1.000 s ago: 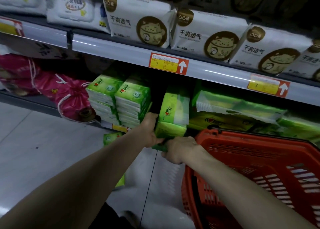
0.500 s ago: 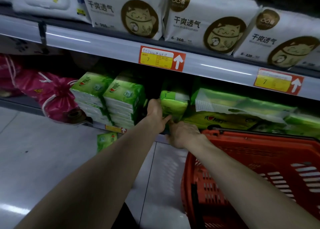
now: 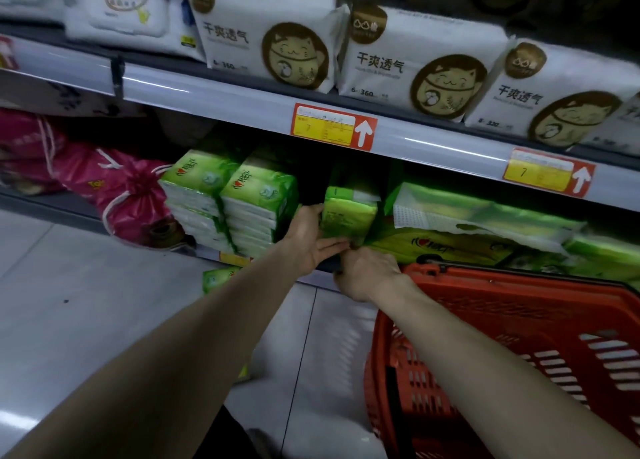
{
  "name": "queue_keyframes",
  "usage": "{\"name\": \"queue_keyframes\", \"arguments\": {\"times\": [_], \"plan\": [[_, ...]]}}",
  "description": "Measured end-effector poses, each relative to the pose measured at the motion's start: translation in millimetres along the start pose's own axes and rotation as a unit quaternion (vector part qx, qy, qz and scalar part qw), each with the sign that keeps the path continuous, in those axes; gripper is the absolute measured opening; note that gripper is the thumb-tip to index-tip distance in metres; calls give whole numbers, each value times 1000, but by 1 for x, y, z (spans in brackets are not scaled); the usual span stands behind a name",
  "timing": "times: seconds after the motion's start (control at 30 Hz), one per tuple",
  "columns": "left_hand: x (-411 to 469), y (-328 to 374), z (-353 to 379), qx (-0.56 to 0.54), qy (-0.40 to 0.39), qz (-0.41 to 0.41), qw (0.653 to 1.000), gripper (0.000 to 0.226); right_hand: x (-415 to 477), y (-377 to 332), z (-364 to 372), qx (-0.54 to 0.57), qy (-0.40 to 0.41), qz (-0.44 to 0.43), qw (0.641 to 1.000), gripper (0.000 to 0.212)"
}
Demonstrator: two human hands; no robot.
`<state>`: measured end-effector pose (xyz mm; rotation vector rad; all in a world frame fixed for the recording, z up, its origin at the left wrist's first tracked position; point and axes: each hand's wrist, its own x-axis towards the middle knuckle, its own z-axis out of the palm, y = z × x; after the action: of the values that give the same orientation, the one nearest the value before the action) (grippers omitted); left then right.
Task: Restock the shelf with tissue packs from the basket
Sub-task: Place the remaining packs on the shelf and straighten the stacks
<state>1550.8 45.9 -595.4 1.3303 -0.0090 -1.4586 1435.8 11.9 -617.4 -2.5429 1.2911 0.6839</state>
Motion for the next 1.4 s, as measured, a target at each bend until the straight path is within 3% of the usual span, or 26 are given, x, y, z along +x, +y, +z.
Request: {"name": "queue_keyframes", "arguments": {"times": [0.07,0.17,0.37,0.6,0.77,0.87,0.9,1.0,1.1,1.2,1.4], "plan": [[-9,0,-9,21,0,19,1000,28,-3,-6,0,-1,-4,-7,1000,47],[-19,0,-34,113,14,45,993,42,-10,-22,3,6,-3,-32,999,46],[-43,5,-107,262,29,59,963,27,-24,-66,18,87,-49,-83,991,52],[-35,-27,-195,293,183,5,939,35,-17,-132,85,235,-164,-53,957,42],[-26,-50,-211,337,188,-129,914,37,-12,-157,141,414,-214,16,885,50],[-21,-55,-212,335,201,-169,905,36,-7,-165,187,535,-186,29,824,15],[-17,-56,-213,326,207,-177,905,33,-6,-166,197,557,-201,21,806,21],[-11,-58,-215,305,212,-202,906,35,-12,-169,194,589,-209,16,781,34],[-7,-64,-218,278,208,-223,911,57,-14,-167,185,619,-247,26,745,49],[3,-76,-227,254,222,-242,910,64,-10,-164,182,652,-259,40,711,13],[15,-90,-228,224,184,-216,932,47,-3,-169,177,691,-256,19,675,22]]}}
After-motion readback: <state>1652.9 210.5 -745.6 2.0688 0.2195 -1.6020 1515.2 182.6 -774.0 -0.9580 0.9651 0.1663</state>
